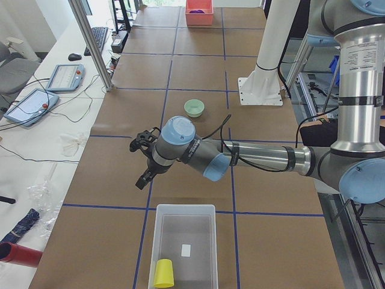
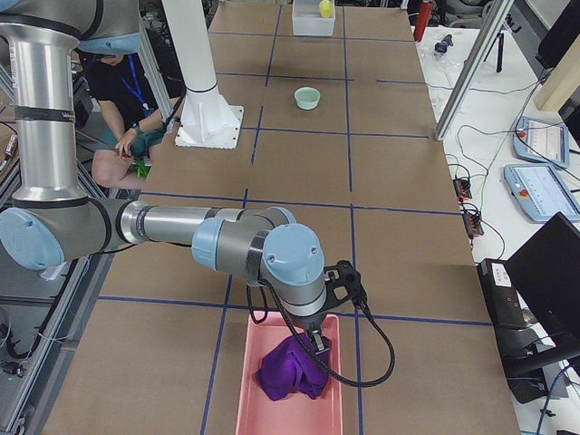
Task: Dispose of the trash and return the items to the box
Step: 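Carry the purple cloth with the right gripper into the pink bin, then reach the left gripper to the green bowl rim and grasp it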
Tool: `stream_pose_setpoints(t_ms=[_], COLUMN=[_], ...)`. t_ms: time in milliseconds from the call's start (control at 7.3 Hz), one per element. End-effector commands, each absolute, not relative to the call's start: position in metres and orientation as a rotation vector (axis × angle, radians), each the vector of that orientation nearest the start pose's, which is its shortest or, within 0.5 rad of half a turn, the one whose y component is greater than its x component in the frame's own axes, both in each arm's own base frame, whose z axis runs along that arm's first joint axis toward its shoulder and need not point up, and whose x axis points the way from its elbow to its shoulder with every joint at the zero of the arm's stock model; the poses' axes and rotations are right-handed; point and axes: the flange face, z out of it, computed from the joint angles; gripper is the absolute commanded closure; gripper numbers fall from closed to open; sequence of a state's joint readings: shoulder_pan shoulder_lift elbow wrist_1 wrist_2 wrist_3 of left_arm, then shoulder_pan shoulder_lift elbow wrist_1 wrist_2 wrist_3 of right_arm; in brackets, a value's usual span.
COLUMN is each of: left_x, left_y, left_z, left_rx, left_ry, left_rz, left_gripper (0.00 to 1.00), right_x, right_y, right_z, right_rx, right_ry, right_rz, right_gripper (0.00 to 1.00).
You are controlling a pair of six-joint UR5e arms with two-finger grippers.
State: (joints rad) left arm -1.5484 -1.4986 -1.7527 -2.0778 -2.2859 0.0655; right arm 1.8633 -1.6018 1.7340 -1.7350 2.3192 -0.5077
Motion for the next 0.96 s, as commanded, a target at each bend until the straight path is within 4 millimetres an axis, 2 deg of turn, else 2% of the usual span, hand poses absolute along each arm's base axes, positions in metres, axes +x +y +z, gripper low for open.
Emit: stream_pose_setpoints(t_ms=[0, 137, 274, 411, 548, 685, 822], left_x=[0.013, 0.054, 0.093, 0.155, 0.209, 0.254, 0.314], left_y=[-0.491, -0.497, -0.505, -0.501, -0.49, -0.479, -0.458], left_z=[0.485, 0.454, 0.428, 0.398, 0.376, 0.357, 0.342], left_rx=[0.568, 0.536, 0.518, 0.472, 0.436, 0.404, 0.334], left_ry=[0.791, 0.858, 0.886, 0.925, 0.96, 0.993, 1.014], left_rz=[0.216, 0.181, 0.148, 0.071, 0.037, 0.018, -0.097], left_gripper=[0.0, 0.0, 0.0, 0.0, 0.0, 0.0, 0.0], right_x=[0.143, 0.122, 0.111, 0.102, 0.101, 0.101, 0.1], right_y=[-0.453, -0.459, -0.462, -0.466, -0.466, -0.464, -0.462], right_z=[0.558, 0.551, 0.55, 0.548, 0.548, 0.55, 0.553], right_rx=[0.234, 0.217, 0.213, 0.217, 0.218, 0.215, 0.211], right_ry=[-0.73, -0.735, -0.738, -0.738, -0.739, -0.738, -0.739], right_rz=[-0.107, -0.117, -0.123, -0.129, -0.133, -0.134, -0.137], right_gripper=[0.0, 0.0, 0.0, 0.0, 0.0, 0.0, 0.0])
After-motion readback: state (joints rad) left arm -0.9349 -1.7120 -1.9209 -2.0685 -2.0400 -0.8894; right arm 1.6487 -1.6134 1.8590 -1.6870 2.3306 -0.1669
